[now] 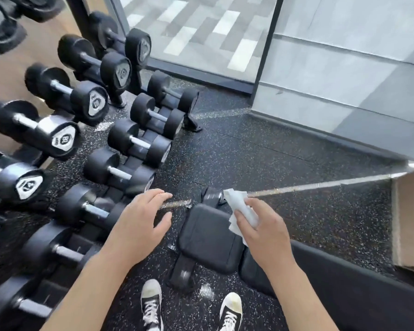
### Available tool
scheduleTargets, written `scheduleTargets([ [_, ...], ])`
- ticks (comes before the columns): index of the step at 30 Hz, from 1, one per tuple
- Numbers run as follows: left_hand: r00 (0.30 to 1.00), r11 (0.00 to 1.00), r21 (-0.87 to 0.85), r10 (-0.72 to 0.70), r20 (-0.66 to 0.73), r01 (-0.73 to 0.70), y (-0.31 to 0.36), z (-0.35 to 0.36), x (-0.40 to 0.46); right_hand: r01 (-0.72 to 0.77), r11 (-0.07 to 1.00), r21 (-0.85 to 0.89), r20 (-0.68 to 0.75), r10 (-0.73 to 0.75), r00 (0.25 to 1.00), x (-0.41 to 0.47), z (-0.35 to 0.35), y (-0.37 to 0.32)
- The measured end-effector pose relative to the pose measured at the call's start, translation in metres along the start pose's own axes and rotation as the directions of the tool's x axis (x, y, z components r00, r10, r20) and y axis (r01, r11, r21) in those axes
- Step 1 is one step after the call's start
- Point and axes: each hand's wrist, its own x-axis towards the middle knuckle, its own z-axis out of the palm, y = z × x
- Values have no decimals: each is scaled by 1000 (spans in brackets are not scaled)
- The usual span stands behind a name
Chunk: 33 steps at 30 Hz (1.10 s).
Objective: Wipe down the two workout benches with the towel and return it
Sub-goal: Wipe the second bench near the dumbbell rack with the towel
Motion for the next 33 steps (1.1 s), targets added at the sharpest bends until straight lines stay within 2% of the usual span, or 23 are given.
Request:
scheduleTargets([
  [4, 999, 1000, -20, 21, 43, -20, -35, 56, 28, -50, 999, 5, 44, 50, 998, 9, 50, 36],
  [7, 998, 998, -49, 30, 56, -27, -70, 110, 51, -30, 994, -104, 142, 45, 989, 19, 96, 65],
  [11, 995, 995, -100, 29, 91, -20, -115, 174, 71, -101, 994, -45, 62, 103, 993, 31, 152, 94],
  [14, 994, 991, -135, 0, 108, 15, -147, 221, 78, -112, 992, -57, 58, 116, 992, 43, 197, 117],
  [19, 986, 982, -176, -38, 161, 67, -192, 299, 75, -35, 981, -190, 55, 46, 997, 65, 275, 153],
  [20, 985, 980, -184, -43, 168, 74, -200, 313, 73, 32, 967, -254, 60, -17, 998, 69, 291, 157],
  [22, 983, 979, -191, -44, 179, 79, -218, 338, 69, 203, 899, -387, 156, -153, 976, 77, 325, 167],
  [25, 980, 978, -196, -32, 198, 72, -245, 371, 58, 231, 910, -346, 204, -167, 965, 95, 366, 184],
  [29, 973, 973, -216, -25, 230, 76, -270, 405, 46, 294, 861, -416, 178, -240, 954, 135, 400, 211],
  [33, 981, 952, -294, -34, 193, 91, -285, 426, 33, 189, 860, -474, 77, -173, 982, 124, 428, 221],
])
